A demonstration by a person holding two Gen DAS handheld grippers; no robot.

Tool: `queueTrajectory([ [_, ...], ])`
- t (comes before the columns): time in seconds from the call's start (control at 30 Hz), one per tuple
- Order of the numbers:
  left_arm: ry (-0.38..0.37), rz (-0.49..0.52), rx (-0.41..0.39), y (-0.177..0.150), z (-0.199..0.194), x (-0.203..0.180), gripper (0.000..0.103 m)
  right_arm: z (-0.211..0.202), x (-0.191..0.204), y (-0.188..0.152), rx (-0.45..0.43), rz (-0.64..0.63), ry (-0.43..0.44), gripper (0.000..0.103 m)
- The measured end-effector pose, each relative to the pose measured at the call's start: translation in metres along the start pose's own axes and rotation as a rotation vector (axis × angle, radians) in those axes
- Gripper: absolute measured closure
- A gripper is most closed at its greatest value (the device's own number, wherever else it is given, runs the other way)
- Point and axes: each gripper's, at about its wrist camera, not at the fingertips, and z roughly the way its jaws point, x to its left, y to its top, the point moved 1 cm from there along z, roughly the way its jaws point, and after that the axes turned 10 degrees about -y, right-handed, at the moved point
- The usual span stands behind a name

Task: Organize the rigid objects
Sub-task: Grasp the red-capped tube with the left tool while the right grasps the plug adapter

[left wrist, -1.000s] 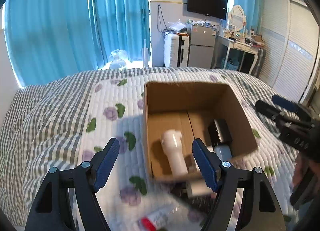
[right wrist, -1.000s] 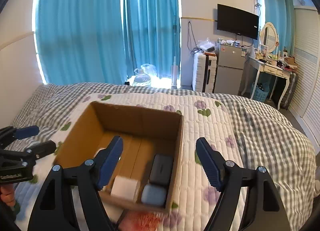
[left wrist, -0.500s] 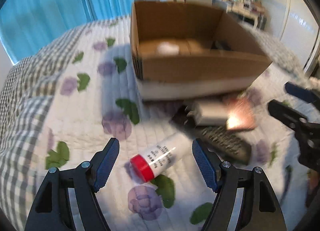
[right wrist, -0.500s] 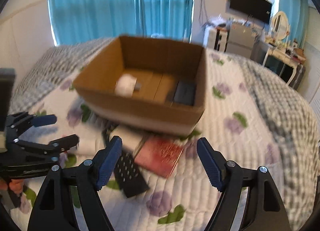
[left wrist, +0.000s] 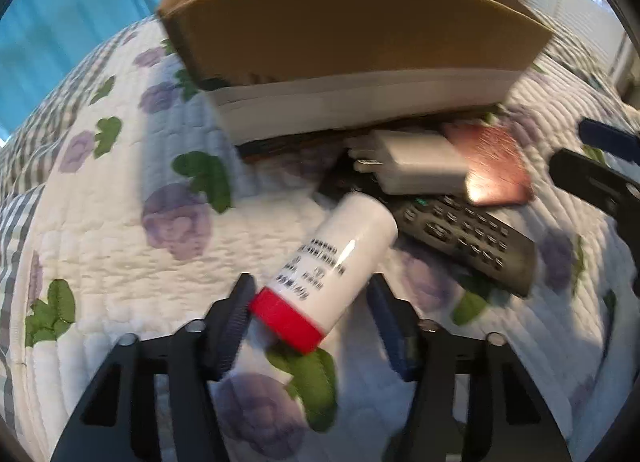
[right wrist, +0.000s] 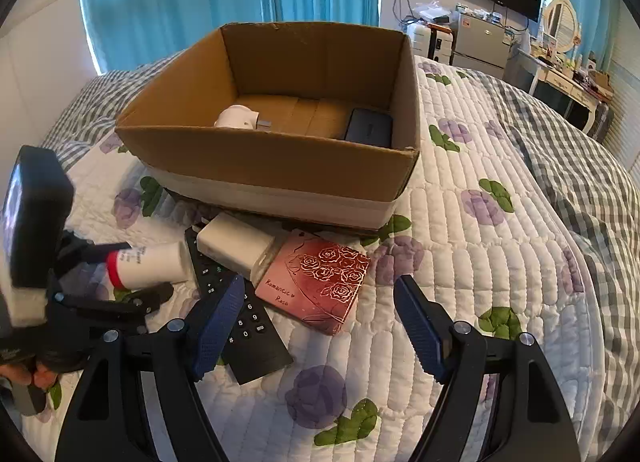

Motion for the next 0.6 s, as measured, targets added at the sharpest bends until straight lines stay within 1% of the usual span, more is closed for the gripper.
queueTrajectory([
  [0.07,0.002,0.018,0.011,-0.005,-0.004,-0.005,0.054,0.0,0.0,0.0,0.004,0.004,-0.002,0.026],
  [0.13,-0.026,0.018,0.027,-0.01,-0.01,-0.008,0.057,0.0,0.0,-0.001,0.007,0.005,-0.003,0.026],
  [0.2,-0.067,0.007,0.032,-0.013,-0.014,-0.011,0.057,-0.001,-0.001,-0.002,0.004,0.008,-0.003,0.026],
  [0.27,-0.066,0.007,0.038,-0.014,-0.013,-0.013,0.057,0.0,-0.001,-0.002,0.006,0.009,-0.003,0.026],
  [0.3,-0.053,0.014,0.041,-0.014,-0.01,-0.014,0.055,0.0,0.0,-0.002,0.008,0.009,-0.005,0.026],
  [0.33,-0.046,0.01,0.039,-0.013,-0.008,-0.013,0.052,0.001,0.0,-0.002,0.011,0.009,-0.007,0.026],
  [0.47,-0.057,-0.027,0.024,-0.012,-0.001,-0.007,0.05,0.004,0.002,-0.004,0.019,0.0,-0.013,0.026],
  [0.6,-0.087,-0.027,-0.037,-0.021,-0.02,-0.005,0.056,0.003,0.002,-0.004,0.016,0.001,-0.016,0.026],
])
